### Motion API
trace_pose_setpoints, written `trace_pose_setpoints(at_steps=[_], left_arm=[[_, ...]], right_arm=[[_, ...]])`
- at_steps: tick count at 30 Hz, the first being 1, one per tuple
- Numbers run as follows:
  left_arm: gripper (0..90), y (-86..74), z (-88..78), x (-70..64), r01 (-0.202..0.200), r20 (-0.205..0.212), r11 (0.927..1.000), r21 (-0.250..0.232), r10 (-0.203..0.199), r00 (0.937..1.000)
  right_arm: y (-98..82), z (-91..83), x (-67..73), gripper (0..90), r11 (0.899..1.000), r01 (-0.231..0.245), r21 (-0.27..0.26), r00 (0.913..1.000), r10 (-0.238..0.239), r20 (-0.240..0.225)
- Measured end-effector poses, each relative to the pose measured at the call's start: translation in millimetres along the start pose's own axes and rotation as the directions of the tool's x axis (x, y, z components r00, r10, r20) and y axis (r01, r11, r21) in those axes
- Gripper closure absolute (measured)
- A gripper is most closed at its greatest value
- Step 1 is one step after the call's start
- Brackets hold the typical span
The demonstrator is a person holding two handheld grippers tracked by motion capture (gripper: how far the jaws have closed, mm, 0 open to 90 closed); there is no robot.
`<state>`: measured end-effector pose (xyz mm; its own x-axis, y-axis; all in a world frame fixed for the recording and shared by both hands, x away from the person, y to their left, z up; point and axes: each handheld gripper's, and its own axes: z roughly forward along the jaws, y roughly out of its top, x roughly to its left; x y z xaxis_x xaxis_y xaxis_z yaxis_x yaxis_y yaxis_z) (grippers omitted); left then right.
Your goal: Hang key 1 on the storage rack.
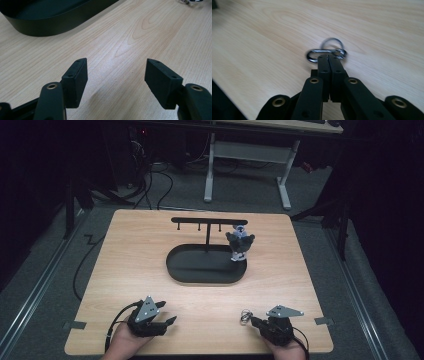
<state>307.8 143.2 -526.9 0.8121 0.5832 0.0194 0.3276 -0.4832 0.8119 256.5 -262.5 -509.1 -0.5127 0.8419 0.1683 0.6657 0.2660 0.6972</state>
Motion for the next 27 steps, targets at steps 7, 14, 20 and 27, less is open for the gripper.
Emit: trace_pose_setpoints(at_steps=[7, 14, 20, 27], left_arm=[[35.9, 0.0, 1.5, -1.0, -0.008, 0.002, 0.9999, 0.008, 0.008, 1.0000], [36.0, -0.4, -0.3, 0.5, -0.007, 0.002, 1.0000, 0.004, 0.007, 1.0000], [36.1, 0.2, -0.1, -0.3, -0.011, 0.004, 0.9999, 0.005, 0.011, 0.9999], [36.1, 0.4, 0.5, 0.2, -0.011, 0.003, 0.9999, 0.007, 0.010, 0.9999]], right_arm=[[12.8, 30.8, 36.8, 89.5, 0.996, 0.081, 0.029, 0.9935, -0.078, -0.084], [13.8, 40.9, 33.2, 89.4, 0.995, 0.080, 0.060, 0.9968, -0.079, -0.011], [5.8, 25.7, 11.7, 89.1, 0.998, 0.033, 0.057, 0.9984, -0.035, 0.044], [2.9, 15.9, -3.8, 87.5, 0.999, 0.001, 0.036, 0.9992, -0.002, 0.041]])
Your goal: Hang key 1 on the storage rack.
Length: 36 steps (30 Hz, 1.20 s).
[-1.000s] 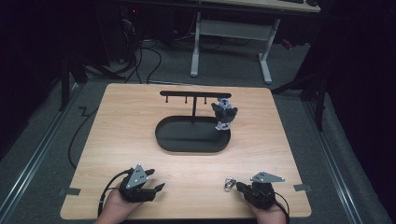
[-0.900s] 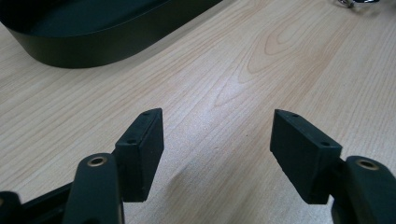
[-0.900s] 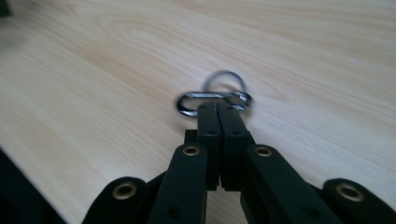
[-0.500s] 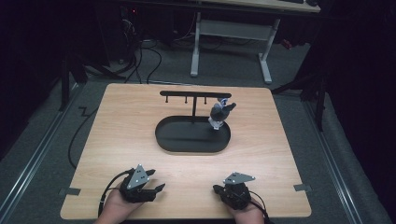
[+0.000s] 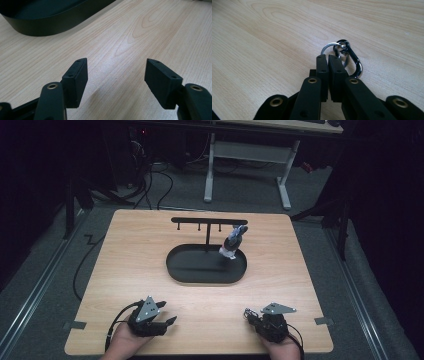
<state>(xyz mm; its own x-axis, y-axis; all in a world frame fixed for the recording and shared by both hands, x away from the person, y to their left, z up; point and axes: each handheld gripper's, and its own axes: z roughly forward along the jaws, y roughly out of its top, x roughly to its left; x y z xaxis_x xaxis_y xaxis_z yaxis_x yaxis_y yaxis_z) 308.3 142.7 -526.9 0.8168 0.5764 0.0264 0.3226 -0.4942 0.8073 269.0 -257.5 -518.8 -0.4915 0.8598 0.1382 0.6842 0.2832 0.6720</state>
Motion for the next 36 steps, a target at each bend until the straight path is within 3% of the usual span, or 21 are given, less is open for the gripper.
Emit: trace_pose_setpoints(at_steps=[6, 13, 20, 23, 33, 36], left_arm=[[36.1, -0.4, -0.3, 0.5, 0.002, -0.003, 1.0000, -0.001, -0.002, 1.0000], [36.1, -1.3, -2.3, 0.3, 0.005, -0.003, 1.0000, -0.004, -0.005, 1.0000], [36.0, -1.4, -2.2, 1.4, 0.008, -0.003, 1.0000, -0.001, -0.008, 1.0000], [36.0, -1.5, -1.8, 1.8, 0.010, -0.005, 0.9999, -0.004, -0.010, 0.9999], [36.0, -4.8, -1.6, 5.3, 0.019, -0.003, 0.9998, -0.001, -0.019, 0.9998], [36.0, -4.0, -4.1, 6.6, 0.026, -0.003, 0.9995, -0.016, -0.026, 0.9997]], right_arm=[[1.1, -15.1, -6.1, 85.0, 0.999, -0.012, -0.042, 0.9999, 0.013, 0.005], [2.1, -29.8, -28.3, 81.0, 0.999, -0.040, -0.019, 0.9978, 0.041, 0.053], [4.0, -31.8, -45.7, 77.0, 0.994, -0.040, 0.104, 0.9945, 0.029, 0.101], [4.8, -31.3, -50.2, 75.3, 0.988, -0.050, 0.144, 0.9947, 0.037, 0.096], [22.7, -27.6, -53.0, 69.6, 0.963, -0.001, 0.270, 0.9951, -0.025, 0.096], [29.2, -25.3, -51.9, 68.0, 0.951, 0.013, 0.309, 0.9950, -0.043, 0.090]])
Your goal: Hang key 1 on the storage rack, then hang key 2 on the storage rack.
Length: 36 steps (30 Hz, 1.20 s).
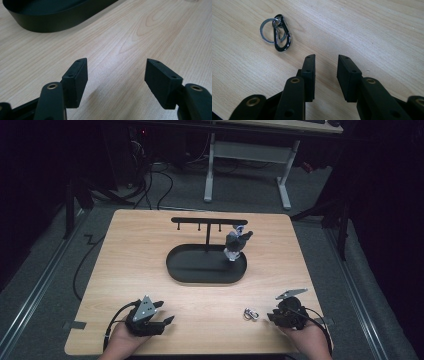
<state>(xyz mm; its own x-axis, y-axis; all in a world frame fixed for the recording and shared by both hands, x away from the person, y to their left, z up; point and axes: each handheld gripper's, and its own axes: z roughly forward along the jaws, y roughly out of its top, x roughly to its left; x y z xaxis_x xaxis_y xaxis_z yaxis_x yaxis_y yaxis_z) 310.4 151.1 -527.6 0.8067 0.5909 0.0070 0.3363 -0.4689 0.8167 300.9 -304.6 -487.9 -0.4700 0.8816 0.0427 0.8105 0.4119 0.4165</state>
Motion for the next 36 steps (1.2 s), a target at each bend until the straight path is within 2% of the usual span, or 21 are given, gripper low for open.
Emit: trace_pose_setpoints(at_steps=[4, 7, 16, 22, 27, 29, 30, 32, 34, 36], left_arm=[[36.0, 3.8, 2.3, -0.7, 0.000, 0.004, 1.0000, -0.006, 0.000, 1.0000], [36.0, 4.9, 6.0, -2.3, -0.019, 0.008, 0.9998, 0.008, 0.019, 0.9998], [36.0, 8.1, 13.2, -4.3, -0.033, 0.023, 0.9994, 0.013, 0.033, 0.9992], [35.9, 8.9, 10.2, -4.7, -0.027, 0.021, 0.9996, 0.005, 0.027, 0.9994], [36.0, 8.0, 6.4, -7.9, -0.044, 0.014, 0.9990, 0.006, 0.044, 0.9990], [36.0, 7.9, 6.9, -7.3, -0.037, 0.011, 0.9993, 0.008, 0.037, 0.9993], [35.9, 8.0, 7.0, -6.8, -0.031, 0.010, 0.9995, 0.007, 0.031, 0.9995], [35.9, 7.4, 7.1, -7.1, -0.032, 0.006, 0.9995, 0.009, 0.032, 0.9995], [35.8, 6.3, 6.1, -6.9, -0.039, 0.004, 0.9991, 0.017, 0.039, 0.9993], [35.9, 5.1, 4.8, -5.3, -0.028, -0.001, 0.9995, 0.013, 0.028, 0.9996]], right_arm=[[7.2, -1.0, 3.4, 64.7, 0.997, 0.030, 0.074, 0.9996, -0.030, 0.000], [12.2, -5.7, 4.8, 62.0, 0.994, 0.046, 0.104, 0.9989, -0.044, -0.017], [18.2, -12.2, 7.8, 56.1, 0.990, 0.057, 0.125, 0.9970, -0.050, -0.060], [24.9, -13.9, 11.0, 50.9, 0.989, 0.071, 0.132, 0.9931, -0.058, -0.101], [34.7, -8.4, 17.5, 47.7, 0.982, 0.103, 0.156, 0.9892, -0.084, -0.120], [38.7, -5.4, 18.6, 47.7, 0.982, 0.097, 0.162, 0.9880, -0.075, -0.135], [40.7, -2.9, 17.6, 48.0, 0.981, 0.109, 0.159, 0.9848, -0.085, -0.151], [45.1, 3.1, 16.9, 49.1, 0.978, 0.102, 0.182, 0.9810, -0.068, -0.182], [48.8, 11.0, 16.5, 51.4, 0.974, 0.119, 0.193, 0.9780, -0.081, -0.192], [51.5, 18.1, 17.0, 54.7, 0.970, 0.115, 0.215, 0.9780, -0.073, -0.195]])
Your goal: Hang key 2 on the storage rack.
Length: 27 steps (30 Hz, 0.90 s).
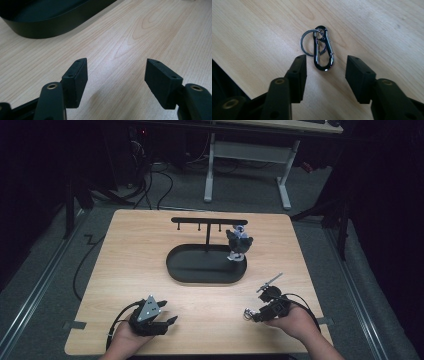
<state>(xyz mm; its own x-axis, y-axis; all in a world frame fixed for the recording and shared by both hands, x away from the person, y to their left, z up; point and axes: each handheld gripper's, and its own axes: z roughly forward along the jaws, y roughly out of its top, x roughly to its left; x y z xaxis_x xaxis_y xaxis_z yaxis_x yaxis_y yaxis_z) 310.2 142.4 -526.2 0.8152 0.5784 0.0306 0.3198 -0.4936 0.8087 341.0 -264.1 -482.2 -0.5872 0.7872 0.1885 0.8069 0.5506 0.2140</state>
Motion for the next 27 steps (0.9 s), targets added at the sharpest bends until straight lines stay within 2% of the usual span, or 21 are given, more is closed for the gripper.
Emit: trace_pose_setpoints(at_steps=[2, 5, 7, 9, 10, 11, 14, 16, 17, 20, 25, 26, 27], left_arm=[[35.9, -0.8, -1.6, 1.7, 0.010, -0.003, 0.9999, -0.004, -0.010, 0.9999], [36.0, -2.2, -3.0, 2.8, 0.012, -0.003, 0.9999, 0.002, -0.012, 0.9999], [36.0, -2.7, -3.1, 2.8, 0.013, -0.004, 0.9999, -0.001, -0.013, 0.9999], [36.0, -2.6, -3.6, 2.7, 0.013, -0.004, 0.9999, -0.001, -0.013, 0.9999], [36.0, -2.5, -3.8, 2.6, 0.012, -0.003, 0.9999, 0.000, -0.012, 0.9999], [36.0, -2.6, -3.9, 2.4, 0.013, -0.004, 0.9999, -0.002, -0.013, 0.9999], [36.0, -2.5, -3.8, 2.4, 0.014, -0.003, 0.9999, -0.002, -0.014, 0.9999], [36.0, -2.4, -3.2, 2.6, 0.013, -0.003, 0.9999, 0.002, -0.013, 0.9999], [35.9, -2.4, -2.7, 2.6, 0.013, -0.001, 0.9999, 0.003, -0.013, 0.9999], [35.8, -2.3, -1.4, 2.6, 0.010, 0.000, 0.9999, 0.005, -0.010, 0.9999], [35.9, -2.2, -1.9, 3.0, 0.011, 0.002, 0.9999, 0.005, -0.011, 0.9999], [35.9, -2.2, -1.8, 2.9, 0.010, 0.002, 0.9999, 0.005, -0.010, 0.9999], [35.9, -2.3, -1.7, 2.9, 0.010, 0.002, 0.9999, 0.006, -0.010, 1.0000]], right_arm=[[3.1, 5.5, -3.7, 58.2, 1.000, 0.012, 0.019, 0.9998, -0.012, -0.013], [5.4, 8.9, -3.2, 65.3, 1.000, -0.010, 0.020, 0.9990, 0.011, -0.044], [6.7, 10.4, -1.3, 70.3, 0.999, 0.027, 0.023, 0.9988, -0.026, -0.042], [7.9, 11.2, 2.4, 71.3, 0.999, 0.024, 0.032, 0.9983, -0.022, -0.054], [8.5, 11.7, 2.7, 71.6, 0.998, 0.051, 0.033, 0.9978, -0.049, -0.044], [8.8, 11.8, 5.1, 71.8, 0.998, 0.042, 0.041, 0.9981, -0.041, -0.046], [9.5, 11.8, 9.5, 73.2, 0.997, 0.066, 0.043, 0.9974, -0.065, -0.030], [9.6, 7.9, 12.2, 84.7, 0.997, 0.075, 0.017, 0.9968, -0.075, -0.027], [9.4, 7.9, 13.9, 84.7, 0.996, 0.082, 0.021, 0.9966, -0.082, 0.005], [7.7, 9.4, 17.0, 84.8, 0.994, 0.106, 0.019, 0.9943, -0.106, 0.015], [4.8, 8.2, 15.0, 84.9, 0.995, 0.100, 0.013, 0.9946, -0.100, 0.026], [4.0, 7.6, 14.7, 85.0, 0.996, 0.087, 0.013, 0.9958, -0.087, 0.029], [3.5, 7.5, 13.1, 85.0, 0.995, 0.095, 0.008, 0.9949, -0.096, 0.033]])
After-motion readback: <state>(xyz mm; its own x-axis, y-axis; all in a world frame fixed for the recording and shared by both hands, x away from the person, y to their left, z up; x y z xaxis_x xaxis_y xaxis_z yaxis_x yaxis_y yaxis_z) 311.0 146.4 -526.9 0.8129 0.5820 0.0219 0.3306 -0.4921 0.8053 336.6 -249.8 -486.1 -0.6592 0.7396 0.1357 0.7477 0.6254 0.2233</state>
